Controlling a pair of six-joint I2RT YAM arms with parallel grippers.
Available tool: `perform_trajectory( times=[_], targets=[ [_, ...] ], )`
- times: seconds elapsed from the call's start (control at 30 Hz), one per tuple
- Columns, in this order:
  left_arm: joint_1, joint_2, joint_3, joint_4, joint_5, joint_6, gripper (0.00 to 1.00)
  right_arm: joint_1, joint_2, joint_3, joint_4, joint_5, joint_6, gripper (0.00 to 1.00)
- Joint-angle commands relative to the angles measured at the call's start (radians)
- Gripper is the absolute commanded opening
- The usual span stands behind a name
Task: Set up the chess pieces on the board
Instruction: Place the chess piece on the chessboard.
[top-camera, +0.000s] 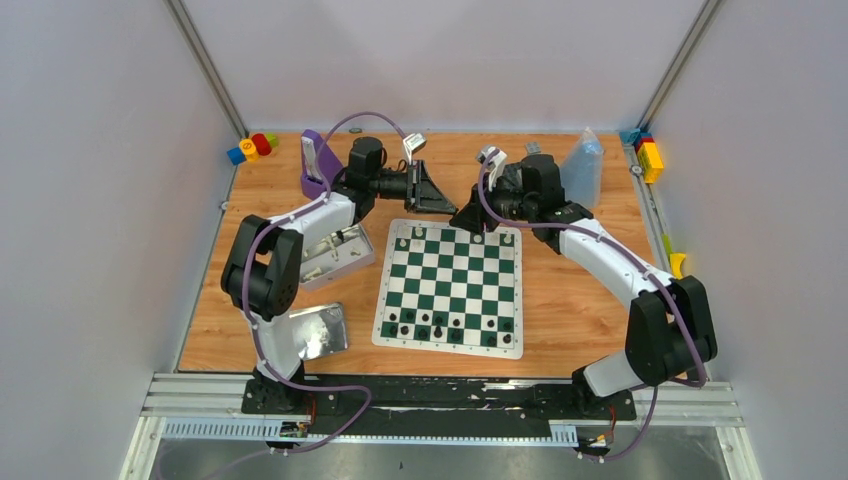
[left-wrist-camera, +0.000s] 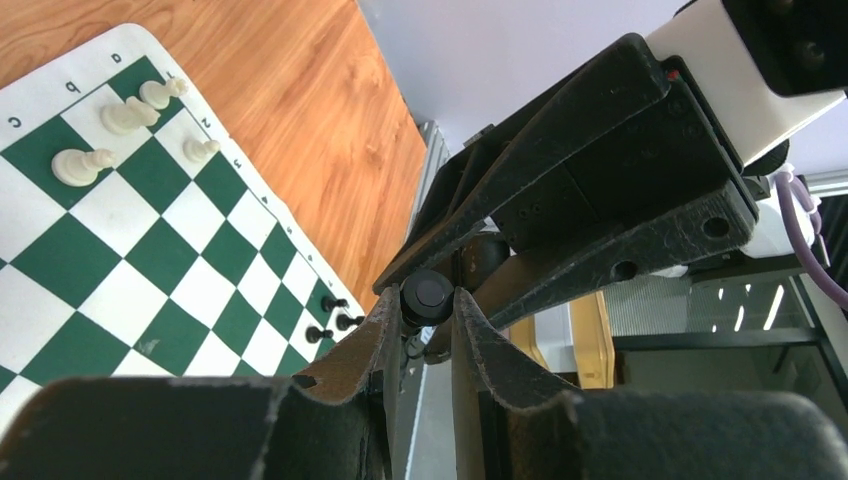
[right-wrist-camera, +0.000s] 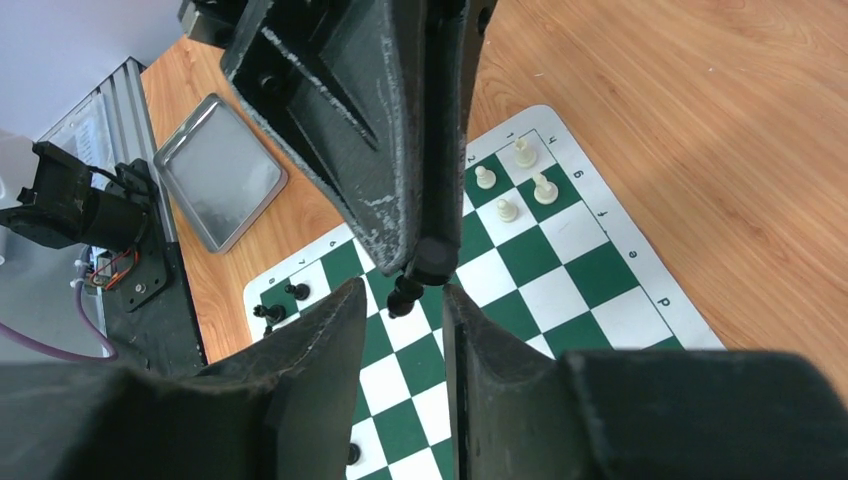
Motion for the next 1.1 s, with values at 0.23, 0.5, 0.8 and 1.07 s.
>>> perform_trajectory(
  times=[0.23, 0.5, 0.8, 1.07],
  targets=[
    [-0.011, -0.084, -0.011, 0.059, -0.008, -0.006, 0.27, 0.006, 0.026, 0.043, 0.045, -0.005, 0.024, 0.3],
    [-0.011, -0.087, -0.015, 0.052, -0.014, 0.014, 0.28, 0.006, 0.02, 0.056, 0.038, -0.012, 0.012, 0.09],
    [-0.011, -0.156, -0.002, -0.184, -0.098, 0.24, 0.58, 0.006, -0.041, 0.04, -0.071, 0.045, -0.144, 0.0],
    [0.015, -0.276, 0.046, -0.533, -0.257, 0.608, 0.82, 0.013, -0.109, 0.051, -0.386, 0.108, -0.437, 0.0]
  ],
)
